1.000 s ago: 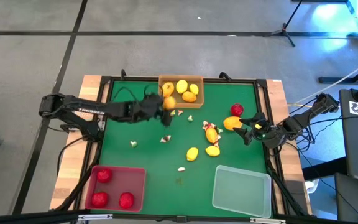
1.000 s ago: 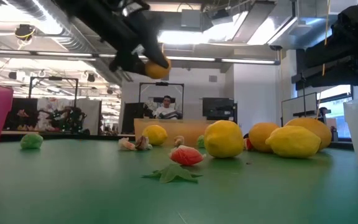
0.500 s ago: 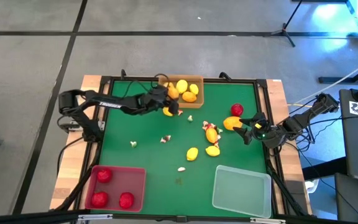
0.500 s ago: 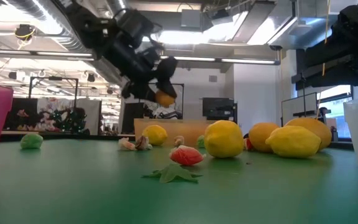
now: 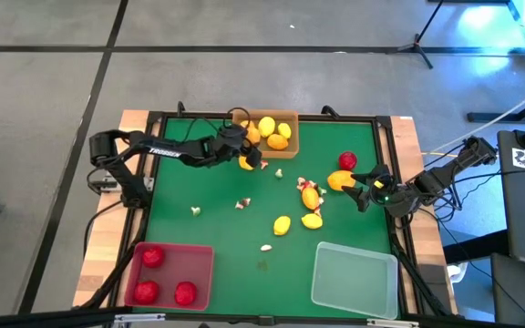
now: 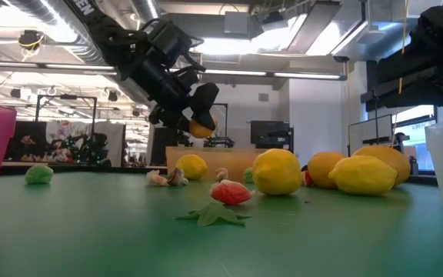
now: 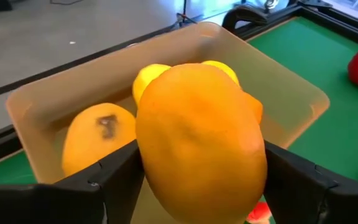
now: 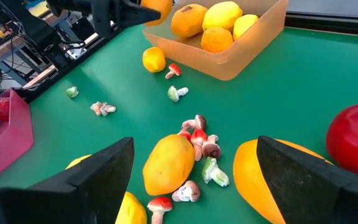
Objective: Sort produce into baskets
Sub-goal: Put the mango into the orange bin, then put the yellow lemon into the orange bin
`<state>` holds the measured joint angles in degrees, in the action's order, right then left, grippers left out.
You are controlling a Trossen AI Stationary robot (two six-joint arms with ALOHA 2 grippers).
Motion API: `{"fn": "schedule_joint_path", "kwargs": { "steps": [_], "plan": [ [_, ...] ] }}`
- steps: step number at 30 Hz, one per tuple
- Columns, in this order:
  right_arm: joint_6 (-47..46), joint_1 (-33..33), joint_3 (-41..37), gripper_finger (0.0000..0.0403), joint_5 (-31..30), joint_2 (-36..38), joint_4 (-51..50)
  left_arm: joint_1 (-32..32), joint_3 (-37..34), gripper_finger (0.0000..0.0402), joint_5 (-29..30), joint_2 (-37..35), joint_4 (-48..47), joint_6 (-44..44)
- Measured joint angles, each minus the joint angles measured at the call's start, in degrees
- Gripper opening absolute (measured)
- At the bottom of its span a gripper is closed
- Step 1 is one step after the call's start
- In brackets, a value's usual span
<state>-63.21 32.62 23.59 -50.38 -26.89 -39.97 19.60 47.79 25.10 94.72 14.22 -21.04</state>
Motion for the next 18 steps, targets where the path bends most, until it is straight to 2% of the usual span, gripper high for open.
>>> {"fn": "schedule_joint_path", "kwargs": {
  "steps": [12,18],
  "plan": [
    [0.0,0.0,0.0,0.0337,0.0,0.0,0.0,2.3,0.0,0.0326,-1.6,-0.3,0.3,-0.1],
    [0.0,0.0,0.0,0.0337,0.0,0.0,-0.3,-1.9,2.5,0.0326,-13.3,-0.4,1.5,7.8]
  ]
}}
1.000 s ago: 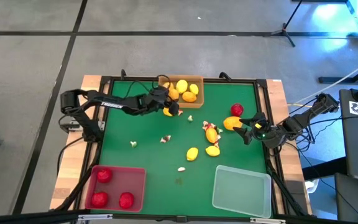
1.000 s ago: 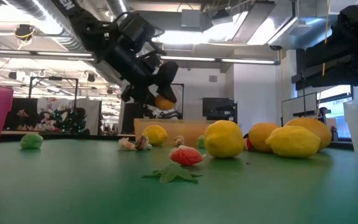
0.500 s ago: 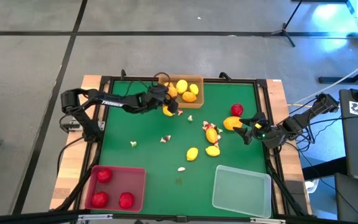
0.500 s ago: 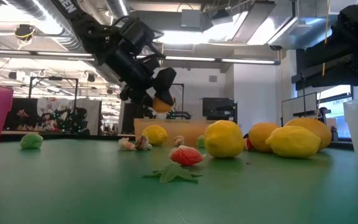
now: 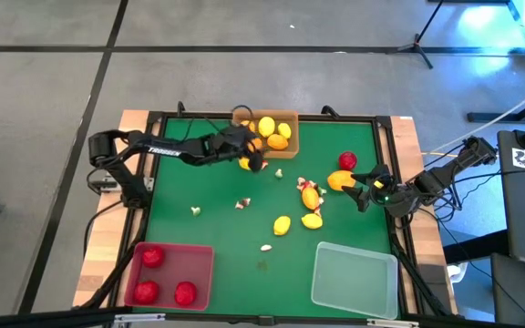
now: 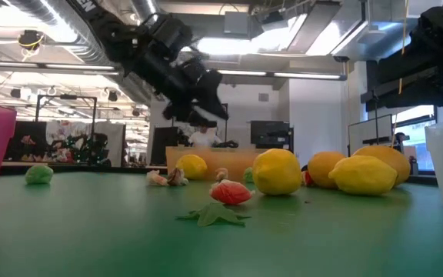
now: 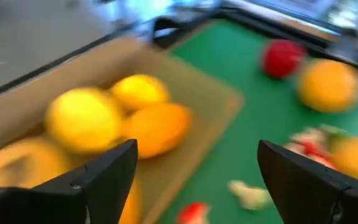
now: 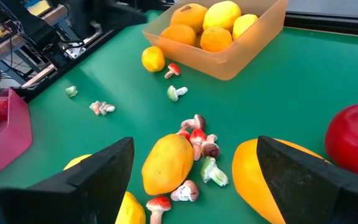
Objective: Sort produce into baskets
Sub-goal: Put the yellow lemon into the orange bin
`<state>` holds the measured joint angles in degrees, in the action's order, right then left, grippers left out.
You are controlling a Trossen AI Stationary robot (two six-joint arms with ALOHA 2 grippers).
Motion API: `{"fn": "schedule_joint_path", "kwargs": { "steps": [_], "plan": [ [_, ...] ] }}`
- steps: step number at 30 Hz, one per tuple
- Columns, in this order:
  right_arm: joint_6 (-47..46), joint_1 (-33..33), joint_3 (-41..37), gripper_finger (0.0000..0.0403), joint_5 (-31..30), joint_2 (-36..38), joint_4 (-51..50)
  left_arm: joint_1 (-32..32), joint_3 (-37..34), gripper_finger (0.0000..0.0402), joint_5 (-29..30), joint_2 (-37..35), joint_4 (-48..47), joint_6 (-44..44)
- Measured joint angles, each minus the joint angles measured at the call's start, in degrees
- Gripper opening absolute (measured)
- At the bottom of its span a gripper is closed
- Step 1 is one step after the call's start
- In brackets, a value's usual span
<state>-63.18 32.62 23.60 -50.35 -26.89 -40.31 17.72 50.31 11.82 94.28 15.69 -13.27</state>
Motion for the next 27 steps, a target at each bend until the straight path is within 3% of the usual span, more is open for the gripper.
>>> {"fn": "schedule_joint_path", "kwargs": {
  "steps": [5,11,19,27],
  "plan": [
    [0.0,0.0,0.0,0.0337,0.0,0.0,-0.2,-5.7,0.7,0.0327,-1.6,0.0,-0.8,9.4],
    [0.4,0.0,0.0,0.0337,0.0,0.0,-0.2,-8.9,0.7,0.0327,6.3,2.0,-9.1,8.3],
    [0.4,0.0,0.0,0.0337,0.5,0.0,-0.2,-8.7,0.7,0.0327,7.7,6.1,-10.8,12.4],
    [0.3,0.0,0.0,0.0337,1.6,0.0,-0.1,-5.0,0.8,0.0327,8.0,7.5,-14.8,9.9]
  ]
}}
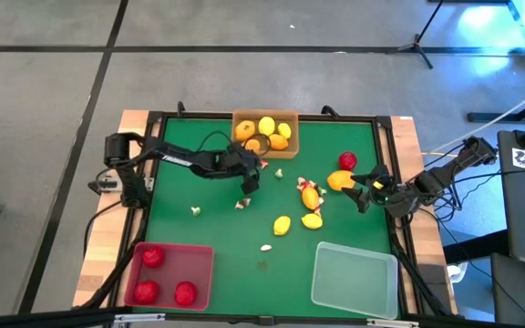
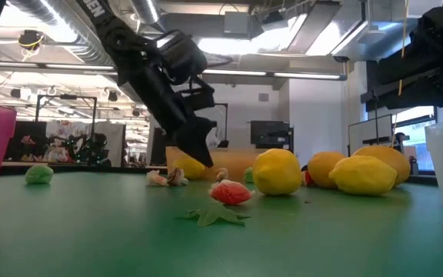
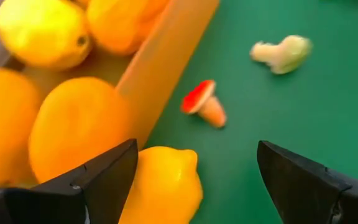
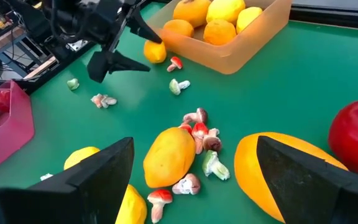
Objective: Sort produce into baskets
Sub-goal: Put the yellow lemon into the orange bin
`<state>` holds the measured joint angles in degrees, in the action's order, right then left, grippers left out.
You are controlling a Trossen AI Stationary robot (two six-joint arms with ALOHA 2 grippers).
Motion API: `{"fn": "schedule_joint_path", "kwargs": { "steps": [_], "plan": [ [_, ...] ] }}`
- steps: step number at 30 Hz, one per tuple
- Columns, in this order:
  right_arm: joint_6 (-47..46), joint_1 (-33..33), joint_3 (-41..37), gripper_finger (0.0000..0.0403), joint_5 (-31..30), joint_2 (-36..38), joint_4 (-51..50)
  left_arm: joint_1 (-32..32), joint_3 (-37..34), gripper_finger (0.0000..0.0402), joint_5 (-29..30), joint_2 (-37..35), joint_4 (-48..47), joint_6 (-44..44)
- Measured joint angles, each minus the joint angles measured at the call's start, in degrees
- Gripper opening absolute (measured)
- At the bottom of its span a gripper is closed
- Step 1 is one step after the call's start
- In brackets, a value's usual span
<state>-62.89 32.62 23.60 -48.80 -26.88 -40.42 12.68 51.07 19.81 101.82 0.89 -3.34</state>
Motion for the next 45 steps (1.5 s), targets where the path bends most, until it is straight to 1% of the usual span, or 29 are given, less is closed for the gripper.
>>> {"fn": "schedule_joint_path", "kwargs": {
  "steps": [4,7,10,15,22,25,32,35,38,41,43,45],
  "plan": [
    [-0.1,0.0,0.0,0.0337,0.0,0.0,0.0,1.4,0.1,0.0327,0.2,-0.1,-2.6,-4.8],
    [-0.2,0.0,0.0,0.0337,0.0,0.0,0.0,1.2,0.2,0.0327,-1.3,-0.1,-3.7,-8.0],
    [-0.2,0.0,0.0,0.0337,0.0,0.0,0.0,-0.2,-0.1,0.0327,-3.6,0.2,-6.5,-11.3],
    [-0.3,0.0,0.0,0.0337,0.0,0.0,0.0,-3.0,-0.1,0.0327,-6.2,0.1,-10.6,-12.4],
    [0.1,0.0,0.0,0.0337,0.0,0.0,-0.5,-5.9,0.0,0.0324,-6.1,0.0,-11.5,-14.1],
    [0.1,0.0,0.0,0.0337,0.0,0.0,-1.0,-6.6,0.0,0.0307,-6.2,0.0,-12.2,-16.2],
    [0.1,0.0,0.0,0.0337,0.0,0.0,-1.5,-7.4,0.0,0.0235,-6.5,0.0,-12.6,-19.9],
    [0.1,0.0,0.0,0.0337,0.0,0.0,-1.5,-7.4,0.0,0.0215,-6.5,-0.1,-12.7,-21.3],
    [0.1,0.0,0.0,0.0337,0.0,0.0,-1.5,-7.4,0.1,0.0213,-7.1,-0.9,-12.9,-23.1],
    [0.1,0.0,0.0,0.0337,0.0,0.0,-1.5,-7.5,1.6,0.0221,-7.3,-2.6,-12.7,-23.5],
    [0.1,0.0,0.0,0.0337,0.0,0.0,-1.5,-7.2,3.0,0.0224,-5.6,-4.2,-12.4,-22.9],
    [0.1,0.0,0.0,0.0337,-0.1,0.0,-1.6,-6.6,5.0,0.0224,-2.5,-5.1,-11.9,-21.2]
  ]
}}
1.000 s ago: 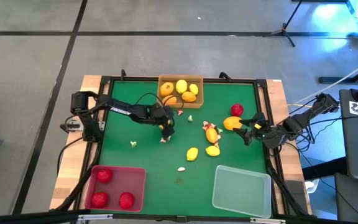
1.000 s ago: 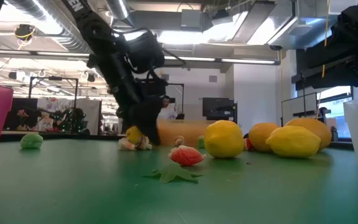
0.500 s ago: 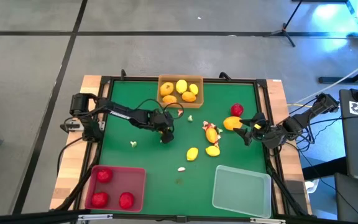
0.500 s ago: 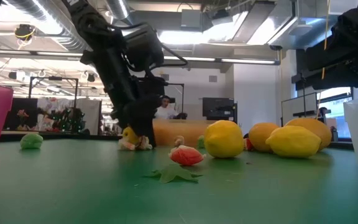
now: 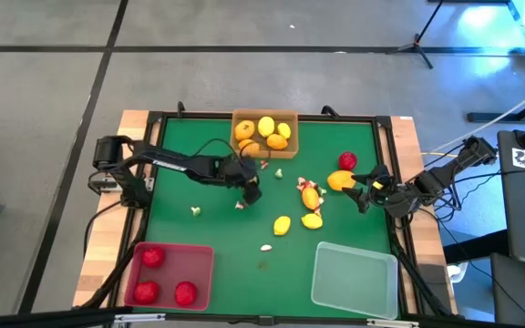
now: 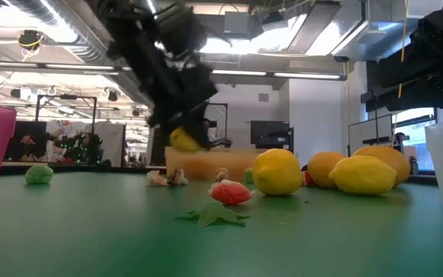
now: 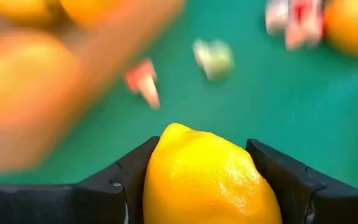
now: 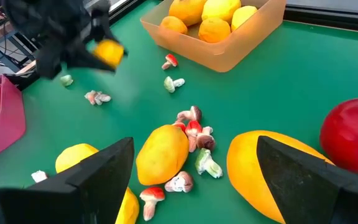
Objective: Sort produce into baskets
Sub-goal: Put the yellow lemon into the orange bin
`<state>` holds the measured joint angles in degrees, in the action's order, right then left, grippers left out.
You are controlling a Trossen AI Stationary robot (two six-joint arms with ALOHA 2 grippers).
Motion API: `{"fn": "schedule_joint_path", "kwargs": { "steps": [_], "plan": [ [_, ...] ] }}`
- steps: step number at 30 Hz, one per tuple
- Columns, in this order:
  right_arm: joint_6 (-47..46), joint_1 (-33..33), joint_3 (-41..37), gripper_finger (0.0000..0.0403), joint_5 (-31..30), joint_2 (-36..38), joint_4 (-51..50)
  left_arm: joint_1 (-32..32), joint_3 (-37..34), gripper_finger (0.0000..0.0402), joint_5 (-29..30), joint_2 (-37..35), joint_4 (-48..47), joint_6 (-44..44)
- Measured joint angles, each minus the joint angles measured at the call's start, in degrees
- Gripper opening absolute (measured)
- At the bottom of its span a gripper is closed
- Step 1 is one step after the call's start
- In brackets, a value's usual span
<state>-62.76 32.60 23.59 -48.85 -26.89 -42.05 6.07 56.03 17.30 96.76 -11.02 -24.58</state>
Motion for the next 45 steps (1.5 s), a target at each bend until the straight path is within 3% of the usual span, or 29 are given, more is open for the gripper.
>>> {"fn": "schedule_joint_path", "kwargs": {
  "steps": [4,8,20,25,34,45],
  "plan": [
    [0.0,0.0,0.0,0.0337,-0.5,0.0,0.0,1.9,4.3,0.0218,5.8,-0.9,4.9,5.8],
    [0.0,0.0,0.0,0.0337,-0.7,0.0,0.1,6.0,6.3,0.0217,7.3,-0.7,12.5,10.3],
    [-0.5,0.0,0.0,0.0337,-0.7,0.0,0.6,19.0,6.3,0.022,5.4,1.1,16.9,4.6],
    [-0.6,0.0,0.0,0.0337,-0.9,0.0,0.6,19.5,6.3,0.0221,2.4,5.6,19.4,2.6],
    [-0.6,0.0,0.0,0.0337,-0.8,0.0,1.1,19.4,6.3,0.0223,2.3,8.9,22.4,0.7],
    [-0.4,0.0,0.0,0.0337,-0.8,0.0,1.3,19.5,6.3,0.0296,2.2,9.0,22.6,3.9]
  ]
}}
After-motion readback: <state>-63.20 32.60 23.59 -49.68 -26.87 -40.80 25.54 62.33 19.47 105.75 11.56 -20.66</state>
